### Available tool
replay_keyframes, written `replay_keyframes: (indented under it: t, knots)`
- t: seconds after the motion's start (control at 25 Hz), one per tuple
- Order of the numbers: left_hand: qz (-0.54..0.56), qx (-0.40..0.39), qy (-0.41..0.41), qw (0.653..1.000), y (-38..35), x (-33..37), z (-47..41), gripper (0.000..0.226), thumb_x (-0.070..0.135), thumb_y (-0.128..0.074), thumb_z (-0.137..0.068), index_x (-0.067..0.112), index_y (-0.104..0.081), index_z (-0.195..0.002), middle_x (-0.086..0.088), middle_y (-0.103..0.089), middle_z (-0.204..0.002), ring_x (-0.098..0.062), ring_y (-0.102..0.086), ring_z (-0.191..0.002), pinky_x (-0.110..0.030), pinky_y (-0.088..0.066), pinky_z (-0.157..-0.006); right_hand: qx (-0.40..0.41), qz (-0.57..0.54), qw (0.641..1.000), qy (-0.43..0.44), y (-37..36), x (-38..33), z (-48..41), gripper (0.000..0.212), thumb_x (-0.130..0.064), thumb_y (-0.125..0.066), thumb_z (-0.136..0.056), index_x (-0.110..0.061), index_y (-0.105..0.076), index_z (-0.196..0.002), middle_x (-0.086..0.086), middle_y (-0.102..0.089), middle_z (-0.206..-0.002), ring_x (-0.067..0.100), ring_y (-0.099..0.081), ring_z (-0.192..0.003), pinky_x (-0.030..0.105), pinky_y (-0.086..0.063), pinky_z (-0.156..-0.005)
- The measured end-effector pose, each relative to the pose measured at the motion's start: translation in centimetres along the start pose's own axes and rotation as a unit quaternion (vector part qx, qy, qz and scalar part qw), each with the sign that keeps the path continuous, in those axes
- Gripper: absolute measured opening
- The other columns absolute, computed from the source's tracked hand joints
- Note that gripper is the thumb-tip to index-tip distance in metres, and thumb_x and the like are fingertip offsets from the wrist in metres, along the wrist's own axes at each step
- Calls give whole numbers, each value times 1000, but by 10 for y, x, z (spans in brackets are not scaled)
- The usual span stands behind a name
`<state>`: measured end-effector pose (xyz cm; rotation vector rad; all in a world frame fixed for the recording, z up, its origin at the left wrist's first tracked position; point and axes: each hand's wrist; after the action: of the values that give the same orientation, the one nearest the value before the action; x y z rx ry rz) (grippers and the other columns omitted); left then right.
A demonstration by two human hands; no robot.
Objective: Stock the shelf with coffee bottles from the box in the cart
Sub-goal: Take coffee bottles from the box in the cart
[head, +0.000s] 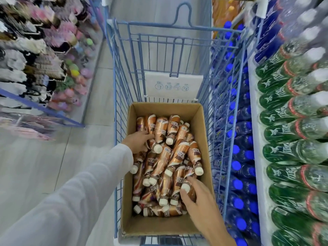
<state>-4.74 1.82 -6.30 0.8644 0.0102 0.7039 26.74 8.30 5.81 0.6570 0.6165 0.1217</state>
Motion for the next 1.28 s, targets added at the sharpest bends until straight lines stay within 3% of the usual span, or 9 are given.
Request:
replay_keyframes:
  t: [0.12,0.28,0.48,0.64,0.8,0.96,1.12,1.2,1.28]
  knots:
    - [248,33,12,968,9,16,43,70,36,-71,-92,30,-39,-153,0,-50,-151,-15,-50,-134,-38,-38,-114,15,2,1000,21,6,-7,-8,58,-56,-47,-100,-38,-35,-153,-16,-36,-158,4,-30,-145,28,-28,-117]
    - [598,98,46,794,-1,46,130,52,49,-78,-80,44,-60,-129,15,-73,-119,-1,-70,-105,-38,-50,-102,26,55,995,76,13,-17,-50,57,-47,-51,-100,-32,-36,-153,-12,-38,-158,10,-34,-146,34,-33,-115]
    - [774,120,94,615,-42,79,199,58,54,-81,-76,28,-68,-126,-6,-72,-126,-28,-68,-117,-47,-53,-98,0,213,960,180,12,-16,-140,63,-11,-64,-95,-21,-40,-152,5,-39,-159,23,-34,-147,37,-30,-119]
    - [827,102,176,525,-67,98,214,64,58,-76,-76,26,-65,-131,-7,-72,-126,-28,-69,-116,-53,-52,-101,-61,352,911,208,-5,2,-183,79,2,-65,-86,-25,-37,-155,8,-20,-167,28,-12,-155,42,-12,-125]
    - [828,113,196,512,-70,101,220,72,60,-78,-71,25,-64,-132,-8,-73,-124,-28,-71,-113,-47,-56,-94,-36,411,875,252,-18,13,-199,76,-2,-66,-87,-25,-37,-154,7,-20,-167,28,-7,-156,45,-2,-125]
    - [825,125,180,522,-61,107,228,81,66,-83,-62,23,-66,-130,-11,-74,-122,-30,-72,-110,-45,-57,-90,-14,402,875,268,-7,9,-175,69,-31,-64,-95,-22,-30,-155,8,-31,-162,30,-20,-153,46,-11,-125]
    - [822,159,151,525,-43,125,241,68,65,-85,-58,26,-76,-113,-15,-76,-114,-34,-75,-96,-44,-62,-80,11,81,985,152,20,-10,-88,76,-68,-61,-86,-34,-33,-148,-8,-42,-149,16,-46,-134,41,-45,-106]
    - [816,176,137,533,-29,140,248,58,64,-81,-62,31,-76,-109,-14,-76,-113,-34,-75,-97,-46,-61,-81,49,-73,988,130,34,-20,-34,71,-79,-61,-78,-48,-37,-137,-29,-48,-131,-5,-51,-120,26,-47,-96]
    - [805,185,117,551,-14,159,259,66,65,-80,-61,29,-72,-116,-13,-76,-112,-33,-75,-98,-48,-58,-84,80,-193,972,111,47,-27,16,69,-79,-65,-74,-46,-46,-132,-31,-57,-123,-10,-55,-112,25,-49,-95]
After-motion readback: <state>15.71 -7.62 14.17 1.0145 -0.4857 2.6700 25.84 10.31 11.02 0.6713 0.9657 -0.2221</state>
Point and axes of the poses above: each hand's wrist, its own z-axis away from the middle knuckle, its own y-axis out of the back of the hand, x = y × z
